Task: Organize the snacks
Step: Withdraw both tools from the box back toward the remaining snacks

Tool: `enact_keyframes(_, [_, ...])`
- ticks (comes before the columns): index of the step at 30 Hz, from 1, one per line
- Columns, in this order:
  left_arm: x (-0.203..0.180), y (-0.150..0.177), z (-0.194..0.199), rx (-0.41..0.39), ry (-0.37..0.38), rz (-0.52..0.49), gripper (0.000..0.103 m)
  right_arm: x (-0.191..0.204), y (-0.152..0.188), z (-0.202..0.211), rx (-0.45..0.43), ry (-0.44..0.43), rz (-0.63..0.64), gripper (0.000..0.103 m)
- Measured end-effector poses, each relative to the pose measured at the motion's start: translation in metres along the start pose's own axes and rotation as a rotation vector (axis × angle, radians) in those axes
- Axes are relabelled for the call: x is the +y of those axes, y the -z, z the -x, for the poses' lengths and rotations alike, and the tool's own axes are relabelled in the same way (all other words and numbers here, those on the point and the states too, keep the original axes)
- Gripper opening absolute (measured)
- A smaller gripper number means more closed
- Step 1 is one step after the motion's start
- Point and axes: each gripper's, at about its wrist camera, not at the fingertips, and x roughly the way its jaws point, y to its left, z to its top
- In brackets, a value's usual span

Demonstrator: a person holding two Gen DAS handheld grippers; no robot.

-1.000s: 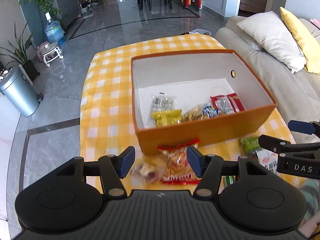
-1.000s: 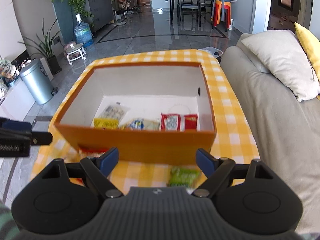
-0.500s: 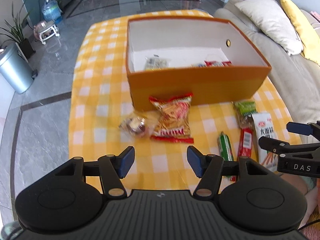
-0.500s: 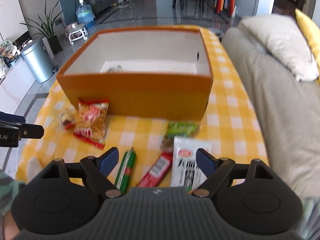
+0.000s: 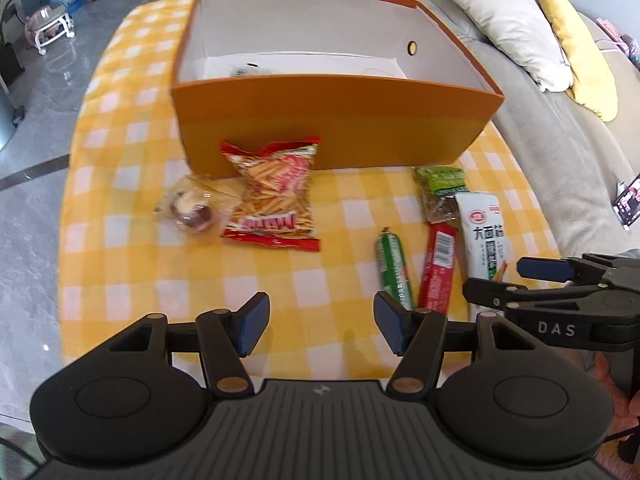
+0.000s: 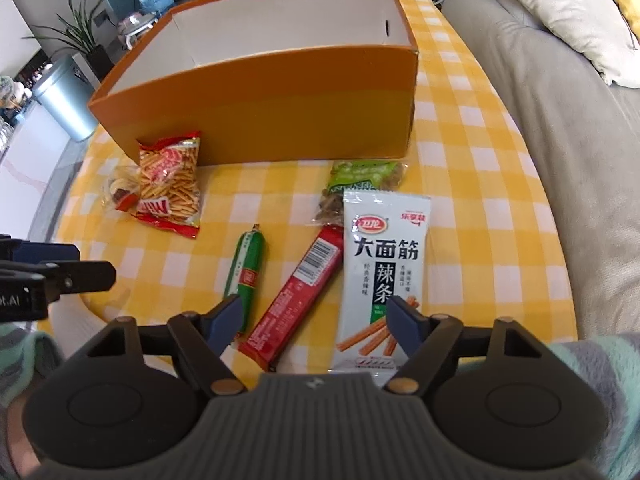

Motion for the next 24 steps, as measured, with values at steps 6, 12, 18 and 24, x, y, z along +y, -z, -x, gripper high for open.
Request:
enact_keyframes(6, [-0.020,-0.003,-0.013,-0.014,0.036,-0.005,0.070,-0.018,-0.017,0.001,0.011,0.040,-0.033,0.068])
enact_keyframes(12, [-0.039,-0.009,-0.038,0.002,0.028,-0.027,0.068,-0.035,-0.034,-0.015,0.082,0.062,-0.056,0.076])
enact_keyframes(18, [-0.043,-0.009,-0.061,0.035,0.030,-0.018,0.063,-0.052,-0.034,-0.031,0.151,0.015,-0.177,0.074])
enact_keyframes(24, [-0.046,-0.009,-0.074,0.046,0.022,-0.006,0.060,-0.055,-0.035,-0.045,0.206,0.003,-0.213,0.063])
